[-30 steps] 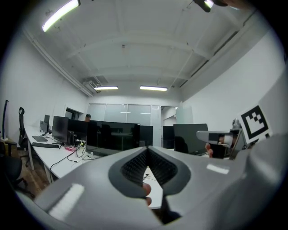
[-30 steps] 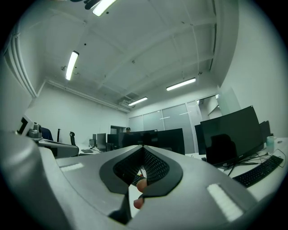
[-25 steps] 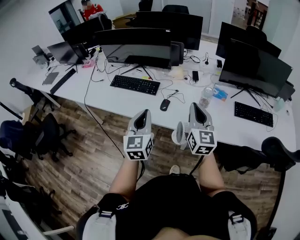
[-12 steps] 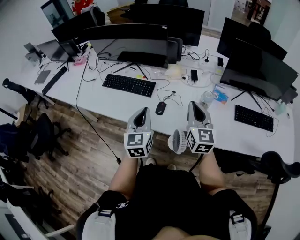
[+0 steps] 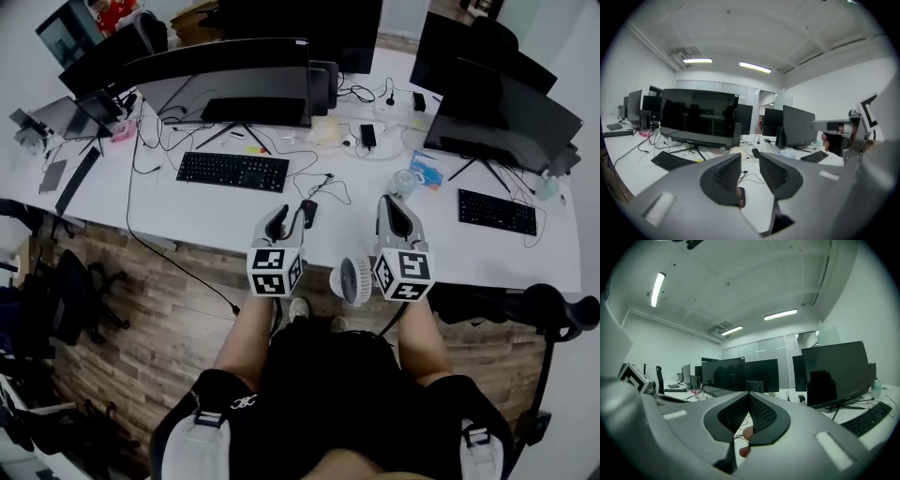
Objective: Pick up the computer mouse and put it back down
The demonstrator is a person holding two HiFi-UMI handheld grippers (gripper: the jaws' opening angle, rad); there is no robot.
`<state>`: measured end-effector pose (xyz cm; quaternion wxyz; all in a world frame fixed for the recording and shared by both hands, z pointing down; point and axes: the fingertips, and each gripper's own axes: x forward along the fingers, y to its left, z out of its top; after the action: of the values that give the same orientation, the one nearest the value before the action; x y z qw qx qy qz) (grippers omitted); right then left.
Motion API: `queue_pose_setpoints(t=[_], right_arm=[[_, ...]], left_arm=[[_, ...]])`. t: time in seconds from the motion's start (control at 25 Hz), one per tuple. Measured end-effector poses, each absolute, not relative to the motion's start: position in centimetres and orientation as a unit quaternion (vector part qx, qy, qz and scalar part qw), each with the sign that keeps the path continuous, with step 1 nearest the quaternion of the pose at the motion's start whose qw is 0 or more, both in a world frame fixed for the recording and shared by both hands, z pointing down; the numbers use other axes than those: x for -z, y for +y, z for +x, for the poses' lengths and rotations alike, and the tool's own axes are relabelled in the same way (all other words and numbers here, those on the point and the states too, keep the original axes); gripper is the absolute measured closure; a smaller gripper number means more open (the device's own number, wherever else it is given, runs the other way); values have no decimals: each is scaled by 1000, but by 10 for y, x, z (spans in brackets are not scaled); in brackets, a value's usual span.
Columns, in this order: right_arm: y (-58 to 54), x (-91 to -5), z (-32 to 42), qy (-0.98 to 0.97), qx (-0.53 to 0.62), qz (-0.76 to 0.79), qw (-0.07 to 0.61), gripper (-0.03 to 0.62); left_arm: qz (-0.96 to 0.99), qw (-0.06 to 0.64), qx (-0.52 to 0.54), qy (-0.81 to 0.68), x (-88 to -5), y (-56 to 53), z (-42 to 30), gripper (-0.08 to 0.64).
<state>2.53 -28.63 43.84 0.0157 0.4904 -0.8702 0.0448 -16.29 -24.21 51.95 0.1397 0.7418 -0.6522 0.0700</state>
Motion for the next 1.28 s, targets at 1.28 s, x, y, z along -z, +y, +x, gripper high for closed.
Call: queue_pose_setpoints(t=[1.28], right_arm=[[-297,-480,86,-785,-69,609,85,594]], left_arm=[[722,304,-265,-563,-739,-330,-157,252]])
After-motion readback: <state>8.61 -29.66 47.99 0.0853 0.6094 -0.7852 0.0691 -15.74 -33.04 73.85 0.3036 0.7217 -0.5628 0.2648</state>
